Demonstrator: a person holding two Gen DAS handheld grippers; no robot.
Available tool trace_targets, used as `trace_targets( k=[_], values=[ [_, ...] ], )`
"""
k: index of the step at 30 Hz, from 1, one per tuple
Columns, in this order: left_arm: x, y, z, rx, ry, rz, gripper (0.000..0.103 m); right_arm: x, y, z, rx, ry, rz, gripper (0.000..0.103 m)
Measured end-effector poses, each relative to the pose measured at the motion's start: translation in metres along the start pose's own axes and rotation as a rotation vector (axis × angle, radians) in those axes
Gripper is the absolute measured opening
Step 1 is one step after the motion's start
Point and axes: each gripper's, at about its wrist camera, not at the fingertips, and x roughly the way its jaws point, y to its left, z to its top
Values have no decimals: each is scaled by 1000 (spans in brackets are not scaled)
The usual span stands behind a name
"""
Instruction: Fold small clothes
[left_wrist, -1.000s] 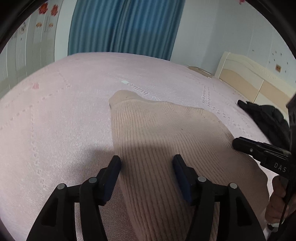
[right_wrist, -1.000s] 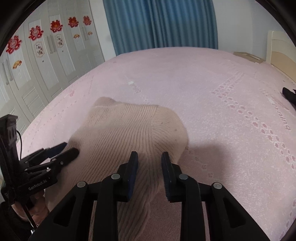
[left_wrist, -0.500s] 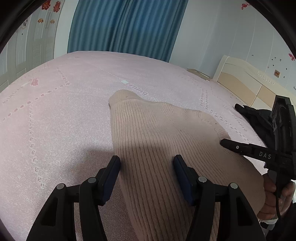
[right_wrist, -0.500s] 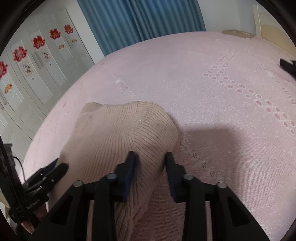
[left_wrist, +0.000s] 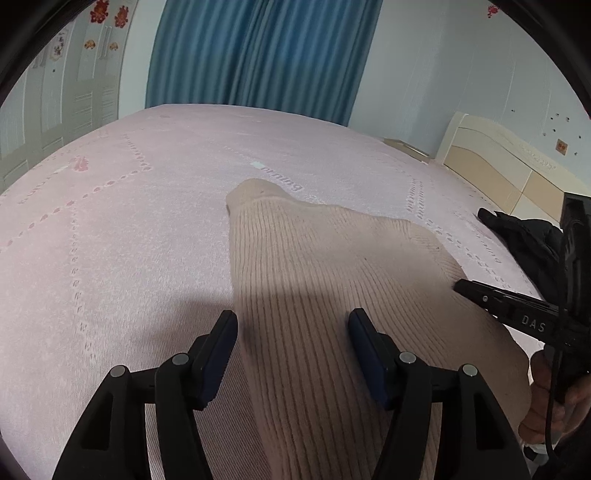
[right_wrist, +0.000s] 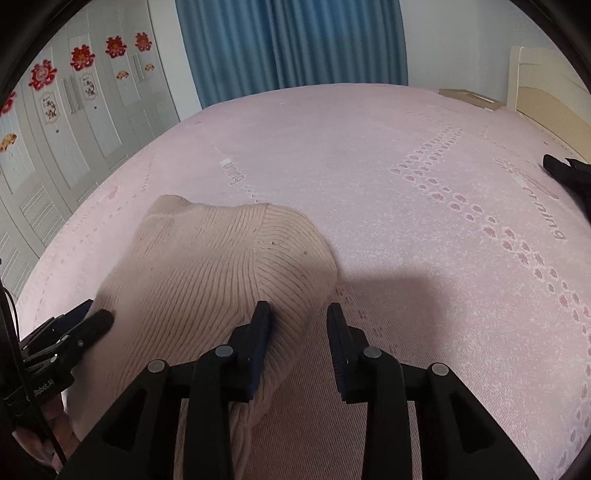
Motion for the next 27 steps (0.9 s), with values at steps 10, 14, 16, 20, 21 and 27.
trace_targets(
  k=[10,14,16,20,21,27],
  values=[
    [-23,-3,-9,-31,44,25,62,-30,1,-18,0,-11,11,37],
    [-40,-7,-14,-7,69,42,62,-37,-7,-30,79,33,78,37],
    [-51,-8,-20,6,75,59,61,-40,-8,-37,93,32,77,37],
    [-68,-5,-27,1,101,87,60,-49,-6,-47,80,40,6,36],
    [-75,-3,-27,-10,104,90,60,-53,-6,-50,88,40,10,36],
    [-112,-4,-20,-58,93,114,60,-86,10,-71,69,39,-49,37]
  ],
)
